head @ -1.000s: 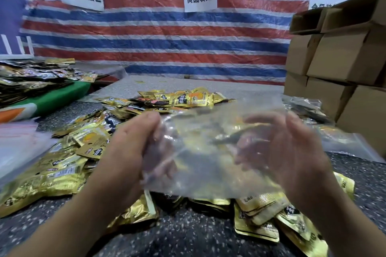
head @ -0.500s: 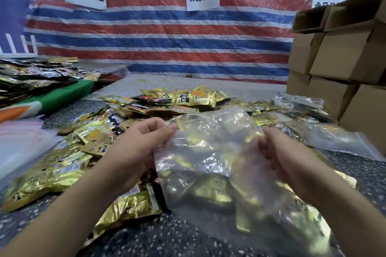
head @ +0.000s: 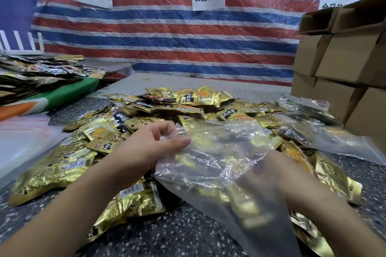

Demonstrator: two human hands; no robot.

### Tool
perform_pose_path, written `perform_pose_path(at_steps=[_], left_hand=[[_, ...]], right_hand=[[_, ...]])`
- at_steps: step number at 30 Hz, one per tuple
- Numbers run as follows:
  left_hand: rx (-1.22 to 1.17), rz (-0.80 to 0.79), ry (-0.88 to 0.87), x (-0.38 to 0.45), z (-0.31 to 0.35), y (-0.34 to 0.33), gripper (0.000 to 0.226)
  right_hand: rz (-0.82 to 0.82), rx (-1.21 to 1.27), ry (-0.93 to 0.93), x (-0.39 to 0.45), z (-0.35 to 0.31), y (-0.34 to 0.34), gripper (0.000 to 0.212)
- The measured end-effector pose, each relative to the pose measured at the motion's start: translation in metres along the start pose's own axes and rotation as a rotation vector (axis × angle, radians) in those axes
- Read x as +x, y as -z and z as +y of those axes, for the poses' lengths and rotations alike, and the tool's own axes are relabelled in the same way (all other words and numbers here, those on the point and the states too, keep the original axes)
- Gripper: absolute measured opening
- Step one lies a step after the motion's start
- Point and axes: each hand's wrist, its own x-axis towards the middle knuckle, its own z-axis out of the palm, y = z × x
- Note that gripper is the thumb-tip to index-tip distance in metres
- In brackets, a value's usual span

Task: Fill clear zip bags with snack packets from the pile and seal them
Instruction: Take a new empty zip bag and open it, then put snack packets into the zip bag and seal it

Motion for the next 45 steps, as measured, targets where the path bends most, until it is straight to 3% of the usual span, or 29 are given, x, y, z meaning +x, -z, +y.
perform_pose_path(at_steps=[4,6,8,13,16,21,24,28,35,45], left_hand=[[0.078,-0.105,0.031,-0.003,-0.001,0.001,0.033],[0.151,-0.106,0.012,-0.002,-0.003,0.000,0.034],[0.158,-0.107,0.011,-0.002,-0.003,-0.001,0.034],[0.197,-0.073,0.013,-0.002,-0.003,-0.003,0.039],[0.195,-0.032,0.039,-0.001,-0.004,-0.006,0.054],[0.236,-0.089,-0.012,-0.005,-0.002,-0.012,0.034],[0.283,-0.164,-0.029,-0.008,-0.004,-0.018,0.039],[0.282,-0.264,-0.028,-0.012,-0.006,-0.024,0.029],[0.312,-0.239,-0.118,-0.011,-0.009,-0.023,0.029],[0.320,-0.045,-0.220,-0.010,-0.005,-0.022,0.028]], right_hand=[[0.012,0.441,0.088,-0.007,0.006,0.002,0.016],[-0.046,0.527,0.144,-0.014,0.009,0.006,0.038],[-0.072,0.481,0.165,-0.010,0.014,0.006,0.026],[0.053,0.452,0.026,0.015,0.028,0.006,0.030],[0.141,0.654,-0.044,0.020,0.035,0.014,0.033],[0.365,1.241,0.054,0.024,0.040,0.027,0.047],[0.285,1.448,0.134,0.020,0.031,0.025,0.041],[0.099,1.569,0.221,0.018,0.021,0.015,0.035],[-0.085,1.451,0.295,0.014,0.017,0.007,0.047],[-0.208,1.097,0.380,0.002,0.022,0.018,0.025]])
